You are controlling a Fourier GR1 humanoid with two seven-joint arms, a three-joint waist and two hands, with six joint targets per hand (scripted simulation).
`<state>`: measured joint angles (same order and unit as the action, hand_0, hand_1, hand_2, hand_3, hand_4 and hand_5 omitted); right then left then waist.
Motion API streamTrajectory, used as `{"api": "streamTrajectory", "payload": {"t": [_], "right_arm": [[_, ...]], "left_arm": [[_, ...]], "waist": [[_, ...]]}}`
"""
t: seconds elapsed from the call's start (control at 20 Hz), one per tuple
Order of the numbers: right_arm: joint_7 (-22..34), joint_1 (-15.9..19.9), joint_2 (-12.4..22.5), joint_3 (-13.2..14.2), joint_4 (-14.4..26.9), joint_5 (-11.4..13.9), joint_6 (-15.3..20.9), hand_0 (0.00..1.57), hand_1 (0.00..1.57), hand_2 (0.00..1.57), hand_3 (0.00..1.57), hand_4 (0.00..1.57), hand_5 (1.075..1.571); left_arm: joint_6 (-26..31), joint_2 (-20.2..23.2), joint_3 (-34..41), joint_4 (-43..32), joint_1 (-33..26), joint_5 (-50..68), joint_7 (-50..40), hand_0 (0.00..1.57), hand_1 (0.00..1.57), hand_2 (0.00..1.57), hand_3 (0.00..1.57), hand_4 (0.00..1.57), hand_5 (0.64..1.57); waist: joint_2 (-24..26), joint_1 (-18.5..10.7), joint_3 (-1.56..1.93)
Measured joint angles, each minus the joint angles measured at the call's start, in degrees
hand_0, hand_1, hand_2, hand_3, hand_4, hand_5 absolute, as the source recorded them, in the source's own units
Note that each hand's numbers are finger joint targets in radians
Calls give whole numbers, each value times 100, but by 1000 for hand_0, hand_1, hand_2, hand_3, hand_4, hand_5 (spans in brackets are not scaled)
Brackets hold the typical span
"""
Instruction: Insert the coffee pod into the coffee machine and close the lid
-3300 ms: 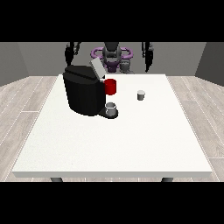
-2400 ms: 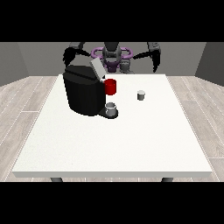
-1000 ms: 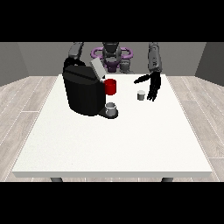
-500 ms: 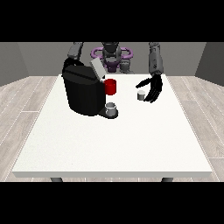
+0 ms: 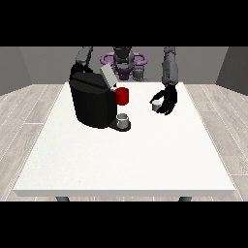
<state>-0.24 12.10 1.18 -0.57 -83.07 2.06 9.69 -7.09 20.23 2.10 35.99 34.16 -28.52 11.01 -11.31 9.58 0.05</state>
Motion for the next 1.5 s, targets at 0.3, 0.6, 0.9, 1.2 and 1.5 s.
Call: {"api": "streamTrajectory", "payload": {"t": [0.3,0.6,0.9,1.2,1.5], "right_arm": [[-108,-119,-34,3,-12,-109,-21,0,0,0,0,510,1571],[-159,46,26,112,45,-239,-33,0,0,0,0,414,1571],[-265,77,79,311,345,-367,-89,0,0,0,0,442,1571],[-247,177,65,393,702,-388,-48,0,0,0,0,488,1571],[-435,202,68,376,948,-387,-148,0,0,0,0,468,1571]], "left_arm": [[-391,-39,-33,-240,73,-304,170,930,930,1040,820,281,1571],[-313,140,-107,-425,331,-579,200,1225,1225,1358,1305,473,1571],[-13,164,-124,-333,562,-618,436,1450,1450,1452,1388,623,1571],[531,149,-163,-74,995,-593,392,1243,1243,1327,1315,535,1571],[799,91,-153,114,1311,-625,282,1256,1256,1331,1292,545,1571]], "waist": [[27,21,3],[-85,18,6],[56,-94,-3],[297,-176,-4],[361,-130,-2]]}}
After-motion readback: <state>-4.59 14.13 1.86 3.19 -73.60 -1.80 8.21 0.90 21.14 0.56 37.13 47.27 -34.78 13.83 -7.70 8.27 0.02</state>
